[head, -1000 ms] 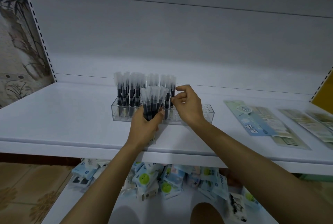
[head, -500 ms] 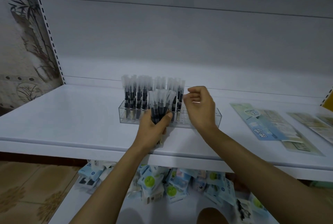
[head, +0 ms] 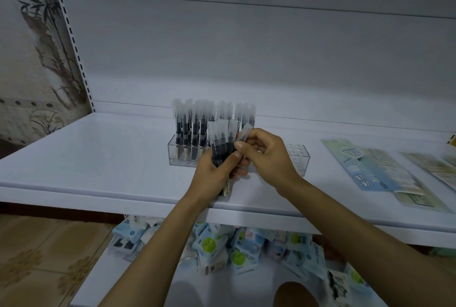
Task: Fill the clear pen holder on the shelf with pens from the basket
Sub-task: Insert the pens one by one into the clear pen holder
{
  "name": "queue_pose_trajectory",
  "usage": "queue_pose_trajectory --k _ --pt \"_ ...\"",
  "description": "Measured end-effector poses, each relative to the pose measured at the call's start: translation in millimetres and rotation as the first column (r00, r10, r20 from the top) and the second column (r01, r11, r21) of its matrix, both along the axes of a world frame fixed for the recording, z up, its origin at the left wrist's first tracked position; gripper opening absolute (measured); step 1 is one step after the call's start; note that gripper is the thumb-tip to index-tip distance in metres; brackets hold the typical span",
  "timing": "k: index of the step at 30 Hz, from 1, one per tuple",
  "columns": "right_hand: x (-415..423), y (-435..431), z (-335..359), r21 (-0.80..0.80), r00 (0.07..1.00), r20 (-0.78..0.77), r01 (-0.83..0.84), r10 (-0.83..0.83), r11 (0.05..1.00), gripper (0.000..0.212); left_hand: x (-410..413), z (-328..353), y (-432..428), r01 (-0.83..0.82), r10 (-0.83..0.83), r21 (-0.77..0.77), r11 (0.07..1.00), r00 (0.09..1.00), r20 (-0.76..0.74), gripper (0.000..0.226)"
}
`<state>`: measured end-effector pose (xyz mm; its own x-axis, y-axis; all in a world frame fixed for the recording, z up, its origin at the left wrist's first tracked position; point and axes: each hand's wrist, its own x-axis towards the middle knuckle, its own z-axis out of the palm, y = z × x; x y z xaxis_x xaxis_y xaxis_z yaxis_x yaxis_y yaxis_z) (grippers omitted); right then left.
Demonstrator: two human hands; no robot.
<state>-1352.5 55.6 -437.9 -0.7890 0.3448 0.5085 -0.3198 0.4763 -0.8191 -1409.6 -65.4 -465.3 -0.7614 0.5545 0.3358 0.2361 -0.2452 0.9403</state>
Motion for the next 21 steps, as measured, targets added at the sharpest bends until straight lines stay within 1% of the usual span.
queue_pose_trajectory --k 4,6,7,9,11,13,16,21 --pt "0 -1 1 -0.071 1.000 0.000 0.013 -0.013 0.997 0.005 0 -1 1 -0.013 0.013 0.028 1.000 1.000 0.001 0.013" --pt "-1 -1 6 -0.115 0.997 -0.025 0.067 -0.070 0.991 0.006 -2 -2 2 -0.042 0.041 0.038 0.998 0.999 0.023 0.011" --pt "-2 0 10 -0.163 0.993 -0.036 0.105 -0.112 0.981 0.009 -2 -3 2 -0.056 0.055 0.036 0.998 0.998 0.034 0.011" --pt "-2 6 19 -0.277 0.982 -0.057 0.157 -0.179 0.948 0.028 -4 -4 2 -0.069 0.069 0.015 0.998 0.997 0.025 0.015" --pt "-1 10 25 -0.324 0.975 -0.075 0.173 -0.208 0.930 0.038 -4 -3 2 -0.070 0.070 -0.002 0.998 0.997 -0.009 0.013" --pt "0 10 23 -0.334 0.972 -0.072 0.187 -0.223 0.924 0.040 -4 -3 2 -0.087 0.086 -0.008 0.996 0.996 -0.030 0.009" --pt "-1 7 15 -0.365 0.965 -0.076 0.208 -0.251 0.908 0.044 -4 -3 2 -0.108 0.106 -0.028 0.994 0.993 -0.056 0.009" --pt "-2 13 25 -0.500 0.947 -0.122 0.199 -0.296 0.843 0.044 -3 -3 2 -0.118 0.117 -0.026 0.993 0.992 -0.052 0.011"
